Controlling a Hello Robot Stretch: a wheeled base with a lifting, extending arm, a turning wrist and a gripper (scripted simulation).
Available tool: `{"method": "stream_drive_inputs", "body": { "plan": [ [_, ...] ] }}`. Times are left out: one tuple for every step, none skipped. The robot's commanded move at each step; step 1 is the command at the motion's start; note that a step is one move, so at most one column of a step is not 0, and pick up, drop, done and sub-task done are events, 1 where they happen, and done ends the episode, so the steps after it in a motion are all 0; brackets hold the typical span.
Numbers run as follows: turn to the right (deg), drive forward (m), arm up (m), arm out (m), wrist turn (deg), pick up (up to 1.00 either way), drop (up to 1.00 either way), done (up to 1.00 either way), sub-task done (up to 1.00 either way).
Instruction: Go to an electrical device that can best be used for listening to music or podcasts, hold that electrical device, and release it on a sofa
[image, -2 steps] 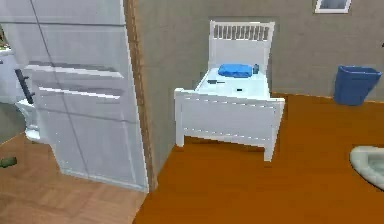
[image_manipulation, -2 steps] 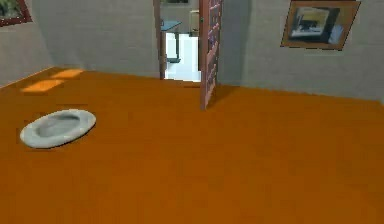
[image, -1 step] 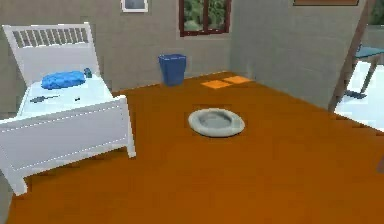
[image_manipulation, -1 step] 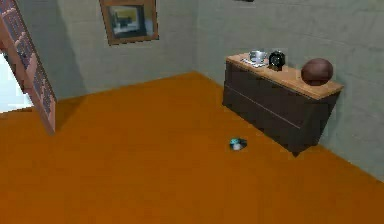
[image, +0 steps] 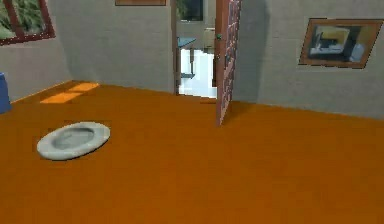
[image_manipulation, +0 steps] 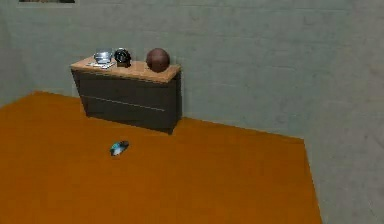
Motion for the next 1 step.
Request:
{"method": "stream_drive_inputs", "body": {
  "plan": [
    [0.0,1.0,0.0,0.0,0.0,0.0,0.0,0.0,0.0]
  ]
}}
